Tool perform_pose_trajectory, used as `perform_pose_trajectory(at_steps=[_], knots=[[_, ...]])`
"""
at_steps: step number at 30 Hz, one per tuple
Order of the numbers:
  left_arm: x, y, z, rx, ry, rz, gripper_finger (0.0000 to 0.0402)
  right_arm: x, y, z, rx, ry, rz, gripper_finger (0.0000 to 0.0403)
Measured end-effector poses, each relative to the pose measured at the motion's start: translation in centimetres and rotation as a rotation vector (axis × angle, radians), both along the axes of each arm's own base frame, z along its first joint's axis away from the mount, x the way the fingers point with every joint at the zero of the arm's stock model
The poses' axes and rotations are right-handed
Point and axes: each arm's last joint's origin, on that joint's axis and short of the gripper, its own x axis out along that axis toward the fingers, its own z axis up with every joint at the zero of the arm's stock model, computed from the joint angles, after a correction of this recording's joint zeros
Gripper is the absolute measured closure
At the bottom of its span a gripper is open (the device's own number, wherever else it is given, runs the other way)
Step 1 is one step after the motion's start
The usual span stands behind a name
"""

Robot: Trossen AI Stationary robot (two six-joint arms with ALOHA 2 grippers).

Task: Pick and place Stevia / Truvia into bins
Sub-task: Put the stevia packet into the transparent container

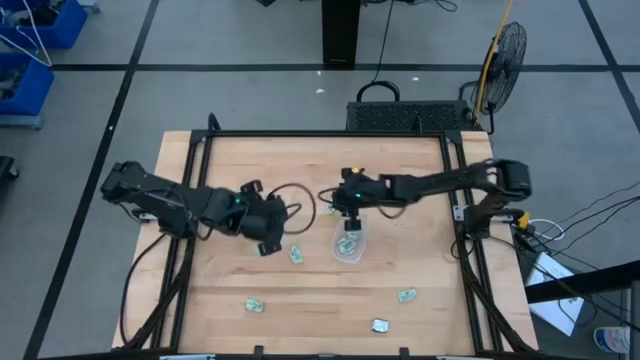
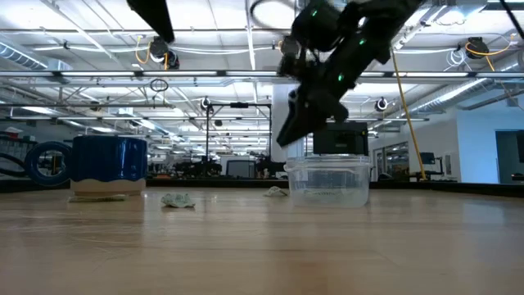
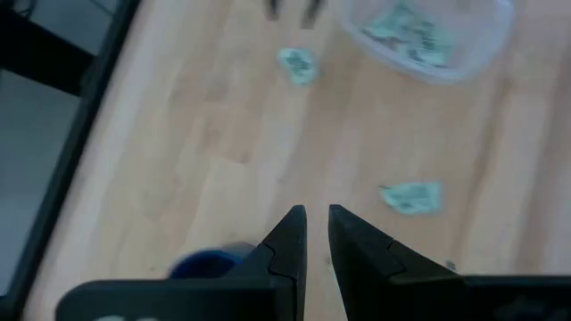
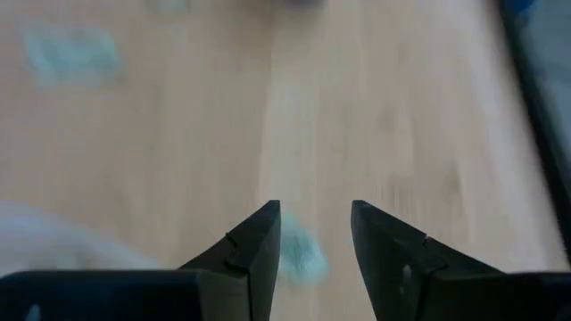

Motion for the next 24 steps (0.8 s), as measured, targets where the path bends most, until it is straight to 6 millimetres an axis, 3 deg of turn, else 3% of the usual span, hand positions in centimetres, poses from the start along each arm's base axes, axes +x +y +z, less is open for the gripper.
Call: perform_pose_trajectory(at_steps=[3, 10, 17, 24], knots=[[-0.6, -1.6, 0.0, -0.015, -0.013, -0.018, 0.0344, 0.6, -1.1, -1.1, 0.023, 0.103, 0.023, 0.0268], [-2.3, -4.1, 0.5, 0.011, -0.079, -0.005, 0.0344, 1.8, -3.9, -2.5, 0.114, 0.112, 0.024, 0.0268], [-4.2, -5.6, 0.8, -0.001, -0.077, -0.023, 0.0344, 0.9, -5.7, -2.4, 0.109, 0.170, 0.043, 0.0268], [-5.3, -6.6, 0.6, 0.043, -0.034, -0.079, 0.0344, 1.0, -6.9, -1.8, 0.227, 0.069, 0.115, 0.0268]])
